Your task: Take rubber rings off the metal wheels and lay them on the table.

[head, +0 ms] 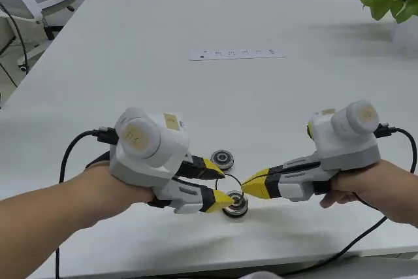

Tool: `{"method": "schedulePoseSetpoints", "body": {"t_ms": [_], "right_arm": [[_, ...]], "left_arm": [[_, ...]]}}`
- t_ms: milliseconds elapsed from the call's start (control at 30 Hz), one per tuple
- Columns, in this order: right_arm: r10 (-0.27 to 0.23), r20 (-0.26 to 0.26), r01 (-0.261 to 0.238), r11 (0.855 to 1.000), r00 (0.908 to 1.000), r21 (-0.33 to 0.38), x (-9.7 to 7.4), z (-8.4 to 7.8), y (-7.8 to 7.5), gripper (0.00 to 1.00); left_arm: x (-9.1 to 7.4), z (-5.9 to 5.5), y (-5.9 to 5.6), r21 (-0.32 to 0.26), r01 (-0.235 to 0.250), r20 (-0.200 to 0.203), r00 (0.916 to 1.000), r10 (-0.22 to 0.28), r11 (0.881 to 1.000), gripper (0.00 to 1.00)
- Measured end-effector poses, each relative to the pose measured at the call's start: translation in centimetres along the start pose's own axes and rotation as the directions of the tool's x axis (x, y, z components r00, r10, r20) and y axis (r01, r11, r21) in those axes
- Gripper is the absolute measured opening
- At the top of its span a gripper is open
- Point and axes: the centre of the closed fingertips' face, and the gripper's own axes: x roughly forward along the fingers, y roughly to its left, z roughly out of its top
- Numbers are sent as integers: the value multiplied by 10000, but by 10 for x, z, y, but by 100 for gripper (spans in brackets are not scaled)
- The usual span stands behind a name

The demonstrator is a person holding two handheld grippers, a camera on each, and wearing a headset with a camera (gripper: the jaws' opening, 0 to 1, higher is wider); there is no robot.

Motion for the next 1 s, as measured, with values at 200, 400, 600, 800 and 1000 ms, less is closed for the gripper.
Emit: {"method": "schedulePoseSetpoints", "body": {"t_ms": [200,400,600,800,1000], "right_arm": [[71,74,-70,9999,9999,-150,0,9,4,0],[139,71,-137,9995,9999,-291,3,17,8,0],[191,111,-186,9992,9998,-363,8,27,9,0],[258,10,-257,9983,9997,-520,17,34,10,0],[280,-227,-294,9976,9993,-625,30,35,10,0]], "left_arm": [[-17,4,6,-138,-299,276,9992,303,9995,33],[-34,3,9,-329,-584,490,9970,600,9977,39],[-51,-3,12,-464,-871,548,9945,896,9951,44],[-65,-10,14,-562,-1242,507,9906,1270,9907,49],[-76,-15,16,-828,-1539,543,9858,1586,9846,52]]}}
